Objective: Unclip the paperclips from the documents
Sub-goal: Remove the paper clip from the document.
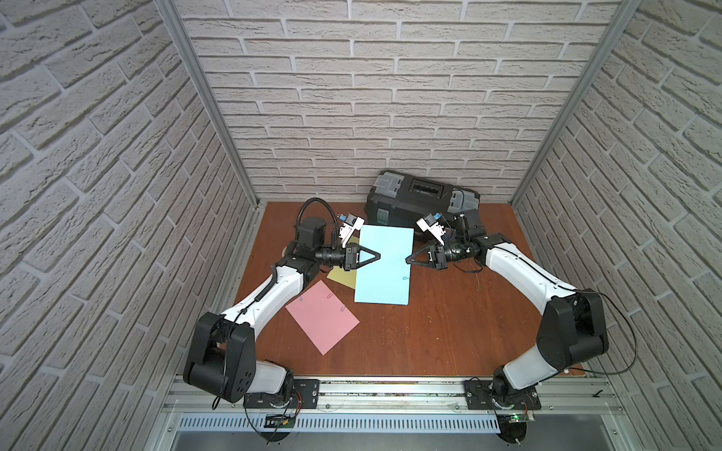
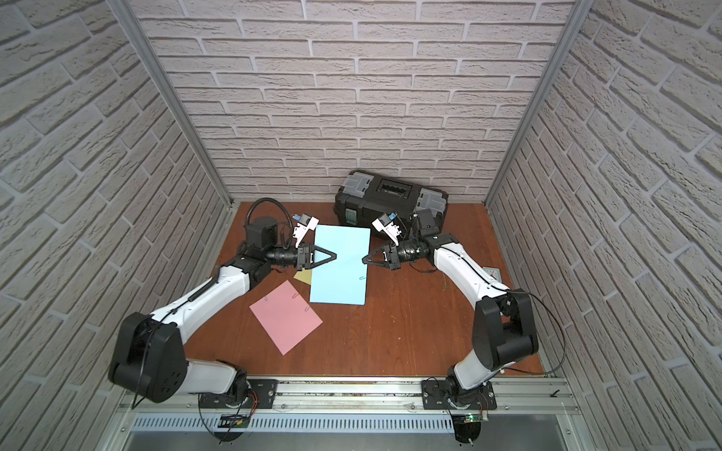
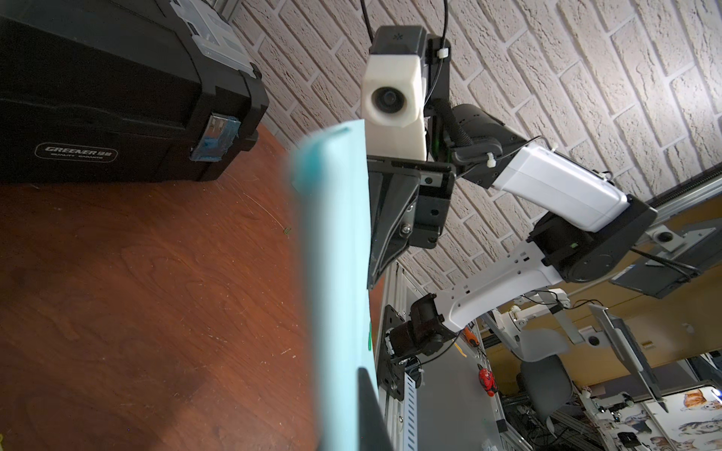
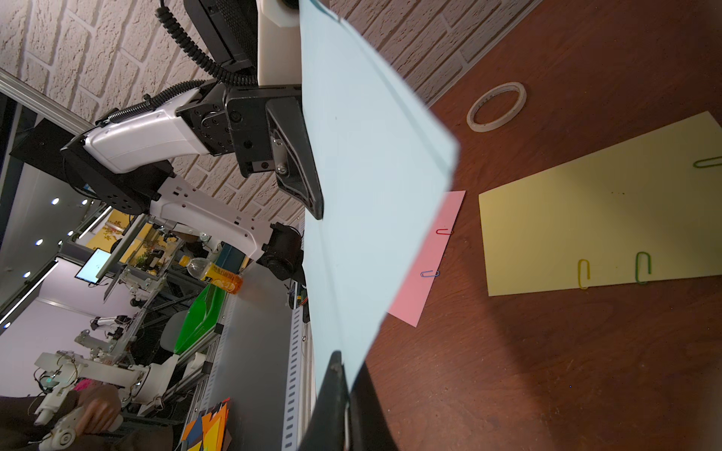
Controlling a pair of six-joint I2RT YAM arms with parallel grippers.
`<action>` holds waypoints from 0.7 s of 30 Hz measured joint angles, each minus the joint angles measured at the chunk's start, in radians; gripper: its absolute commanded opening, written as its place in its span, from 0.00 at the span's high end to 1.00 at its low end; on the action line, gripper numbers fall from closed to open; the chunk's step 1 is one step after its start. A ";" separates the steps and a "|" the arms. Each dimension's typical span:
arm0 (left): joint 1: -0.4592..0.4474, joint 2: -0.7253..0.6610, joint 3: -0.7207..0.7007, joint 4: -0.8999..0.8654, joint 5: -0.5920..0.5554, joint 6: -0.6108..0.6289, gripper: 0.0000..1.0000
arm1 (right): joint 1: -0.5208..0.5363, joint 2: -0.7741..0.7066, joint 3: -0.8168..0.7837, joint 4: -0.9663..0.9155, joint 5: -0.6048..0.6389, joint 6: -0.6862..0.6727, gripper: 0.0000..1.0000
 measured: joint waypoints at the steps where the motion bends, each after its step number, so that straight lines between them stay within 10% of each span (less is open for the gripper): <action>1: 0.000 0.000 0.000 0.000 0.000 0.000 1.00 | 0.000 0.000 0.000 -0.002 0.000 0.000 0.93; 21: 0.018 -0.021 0.000 -0.025 0.002 0.017 1.00 | -0.010 0.000 0.003 -0.023 0.019 -0.008 0.92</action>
